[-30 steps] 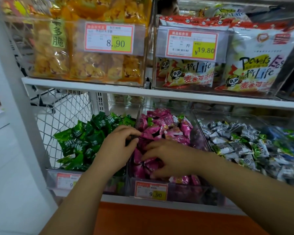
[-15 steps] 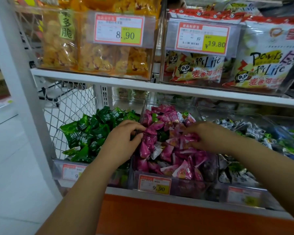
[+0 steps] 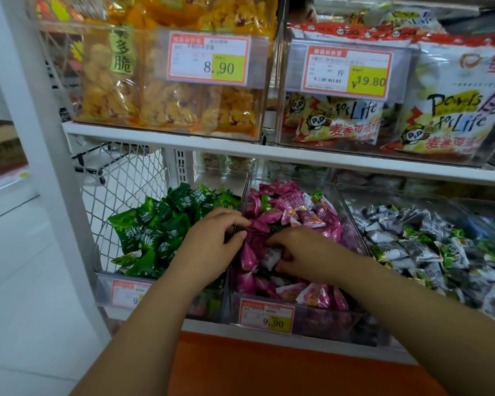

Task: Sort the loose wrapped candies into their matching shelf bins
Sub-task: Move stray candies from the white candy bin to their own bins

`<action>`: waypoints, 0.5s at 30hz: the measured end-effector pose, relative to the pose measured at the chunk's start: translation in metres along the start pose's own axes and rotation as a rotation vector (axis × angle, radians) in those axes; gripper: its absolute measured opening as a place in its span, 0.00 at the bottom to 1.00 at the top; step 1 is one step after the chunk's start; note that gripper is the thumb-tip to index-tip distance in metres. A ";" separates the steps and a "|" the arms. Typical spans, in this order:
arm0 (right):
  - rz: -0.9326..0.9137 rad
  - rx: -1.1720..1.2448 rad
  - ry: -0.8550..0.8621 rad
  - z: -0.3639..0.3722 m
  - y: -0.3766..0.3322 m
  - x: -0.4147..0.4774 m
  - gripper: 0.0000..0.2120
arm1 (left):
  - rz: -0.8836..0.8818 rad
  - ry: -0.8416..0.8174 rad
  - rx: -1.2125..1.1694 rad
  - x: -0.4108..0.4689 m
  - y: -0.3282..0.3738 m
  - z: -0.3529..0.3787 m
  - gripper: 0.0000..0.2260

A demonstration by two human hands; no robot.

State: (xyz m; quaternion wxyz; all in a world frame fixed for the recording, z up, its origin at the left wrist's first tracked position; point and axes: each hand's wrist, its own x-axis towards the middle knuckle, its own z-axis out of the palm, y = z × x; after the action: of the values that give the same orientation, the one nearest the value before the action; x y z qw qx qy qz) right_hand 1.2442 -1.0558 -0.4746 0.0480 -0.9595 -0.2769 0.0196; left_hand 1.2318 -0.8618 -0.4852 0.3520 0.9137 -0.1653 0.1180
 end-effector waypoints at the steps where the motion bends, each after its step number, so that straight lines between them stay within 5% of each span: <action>1: 0.026 -0.011 0.024 0.002 0.004 0.002 0.16 | 0.000 -0.005 -0.002 0.000 -0.001 0.000 0.11; 10: 0.079 0.047 0.147 -0.012 0.008 -0.008 0.07 | 0.011 -0.032 0.027 0.000 -0.002 -0.002 0.11; 15: 0.136 0.180 0.539 -0.024 0.016 -0.047 0.02 | -0.054 0.057 0.107 0.000 0.004 0.003 0.08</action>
State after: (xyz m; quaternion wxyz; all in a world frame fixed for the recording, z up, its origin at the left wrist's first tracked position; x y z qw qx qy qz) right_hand 1.2149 -1.0963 -0.4518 0.2032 -0.9384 -0.1861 -0.2085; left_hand 1.2304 -0.8665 -0.4853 0.3103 0.9316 -0.1238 0.1429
